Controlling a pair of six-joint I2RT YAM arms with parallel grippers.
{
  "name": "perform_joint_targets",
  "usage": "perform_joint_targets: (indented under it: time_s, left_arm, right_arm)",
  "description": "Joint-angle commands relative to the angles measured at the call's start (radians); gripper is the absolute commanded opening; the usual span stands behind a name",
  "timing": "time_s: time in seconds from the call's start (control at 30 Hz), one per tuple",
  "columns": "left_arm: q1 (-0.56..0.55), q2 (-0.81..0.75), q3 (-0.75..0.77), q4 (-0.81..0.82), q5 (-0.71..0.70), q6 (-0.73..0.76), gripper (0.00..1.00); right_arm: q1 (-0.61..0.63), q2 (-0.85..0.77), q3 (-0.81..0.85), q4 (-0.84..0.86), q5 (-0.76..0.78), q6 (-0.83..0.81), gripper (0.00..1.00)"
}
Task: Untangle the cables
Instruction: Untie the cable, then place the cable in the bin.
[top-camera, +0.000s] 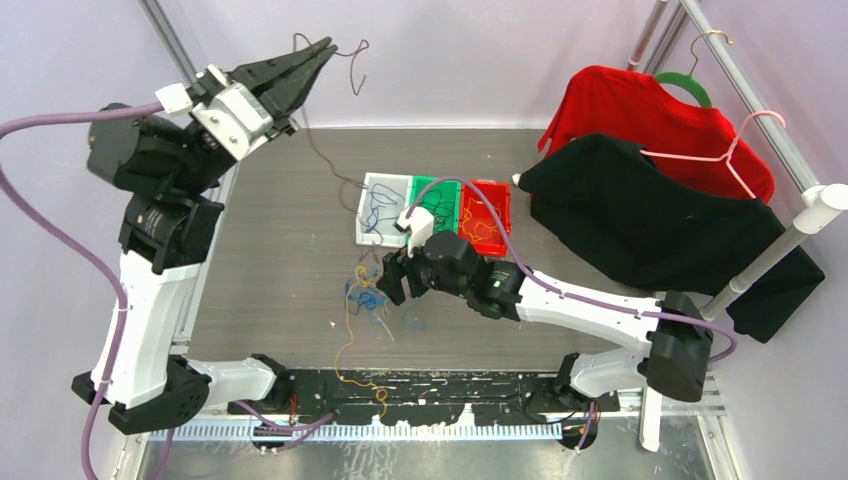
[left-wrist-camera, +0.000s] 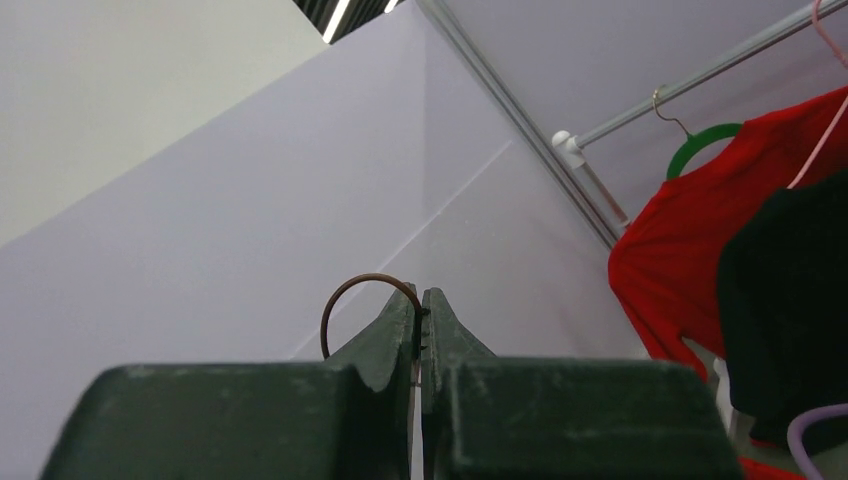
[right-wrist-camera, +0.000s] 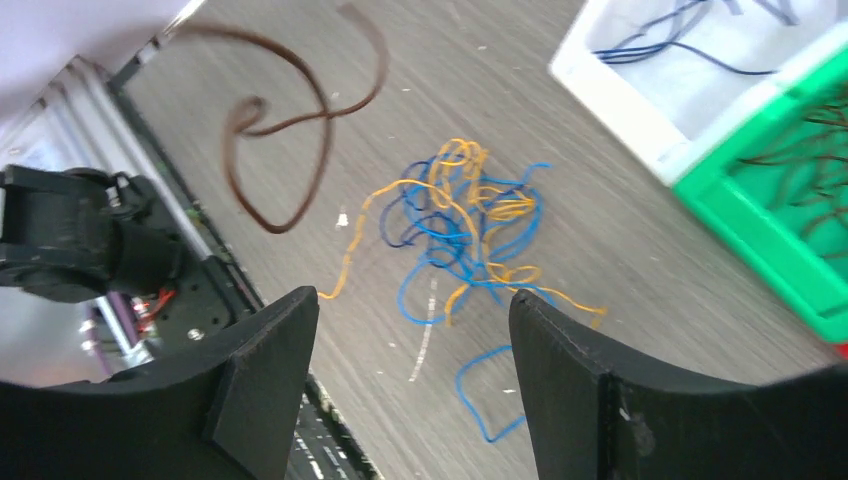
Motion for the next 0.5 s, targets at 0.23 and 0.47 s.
perform_joint_targets:
  time_s: [0.23, 0.47]
  left_arm:
    - [-0.037, 0.126, -0.085, 0.074, -0.083, -0.104, 0.00]
    - [-0.080, 0.274, -0.031, 0.113, -0.132, -0.117, 0.00]
  right_arm:
    - [-0.125, -0.291, -0.157, 0.019, 0.553, 0.079, 0.61]
    - [-0.221, -0.367, -0.246, -0.017, 0.597, 0.142, 0.61]
